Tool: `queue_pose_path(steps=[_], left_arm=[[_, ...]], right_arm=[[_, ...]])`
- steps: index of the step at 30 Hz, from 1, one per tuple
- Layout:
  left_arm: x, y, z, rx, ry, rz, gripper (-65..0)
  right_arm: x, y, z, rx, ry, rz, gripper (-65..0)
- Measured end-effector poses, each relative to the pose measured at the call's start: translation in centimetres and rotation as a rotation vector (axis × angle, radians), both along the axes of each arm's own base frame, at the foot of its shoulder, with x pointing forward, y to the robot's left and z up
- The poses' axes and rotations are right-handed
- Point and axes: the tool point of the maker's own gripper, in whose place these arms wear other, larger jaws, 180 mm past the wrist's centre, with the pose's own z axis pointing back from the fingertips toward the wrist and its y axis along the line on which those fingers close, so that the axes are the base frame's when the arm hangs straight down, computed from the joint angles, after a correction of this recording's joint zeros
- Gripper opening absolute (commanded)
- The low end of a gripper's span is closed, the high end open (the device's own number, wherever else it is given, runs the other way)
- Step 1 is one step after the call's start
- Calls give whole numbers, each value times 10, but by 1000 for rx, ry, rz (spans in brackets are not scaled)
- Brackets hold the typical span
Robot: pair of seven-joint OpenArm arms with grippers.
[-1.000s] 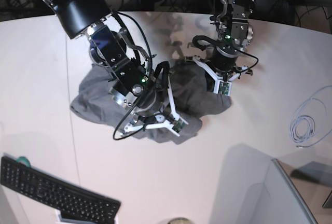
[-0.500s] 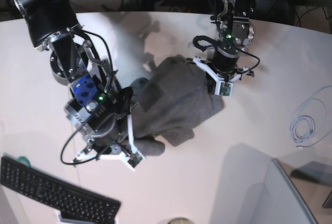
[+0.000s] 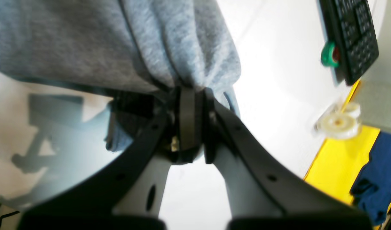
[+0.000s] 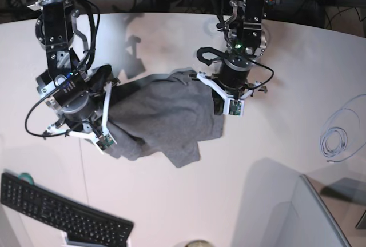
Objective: Layout the t-shirt on the table in an organized manner, then fold the t-shirt properly
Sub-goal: 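Pull the grippers apart to stretch the shirt open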
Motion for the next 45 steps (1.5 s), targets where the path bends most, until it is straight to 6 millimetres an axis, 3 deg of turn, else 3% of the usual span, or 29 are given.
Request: queue_pose_path(steps=[6,9,12,15,19,22,28,30,33,36,39,41,43,45], left_arm=[[-4,-15,-1,2,3,-56,-650],[-7,-4,-4,24,10,-50,-650],[-16,16,-9,66,28,-50,-650],[-27,31,-10,104,36,-46,-650],[-38,36,-5,121,30,-73,-650],[-47,44,-5,142,40,-76,-650],[-48,41,0,137,27,-74,-650],[-46,35,5,130,15,-89,-650],[-43,34,15,128,-13,-85,-650],[-43,29,19,110,-21,-70,-650],[-44,17,19,89,-22,-87,-650],[-45,8,18,75,-20,-98,-650],[-44,2,18,70,-18,-114,-650],[-41,-5,21,59,-28,-121,-650]], right_arm=[[13,7,10,25,-66,35,-641],[31,11,28,36,-129,49,-641],[63,11,46,33,-187,56,-641],[88,6,45,16,-176,49,-641],[113,3,27,6,-103,33,-639],[133,18,33,15,-134,79,-639],[150,70,33,46,-166,232,-633],[159,77,26,83,-171,247,-569],[185,60,29,98,-255,114,-386],[202,43,46,94,-343,17,-210],[200,41,74,110,-403,2,-222],[182,24,92,106,-422,-48,-231],[155,-4,92,55,-389,-130,-231],[116,-22,69,8,-311,-172,-231]])
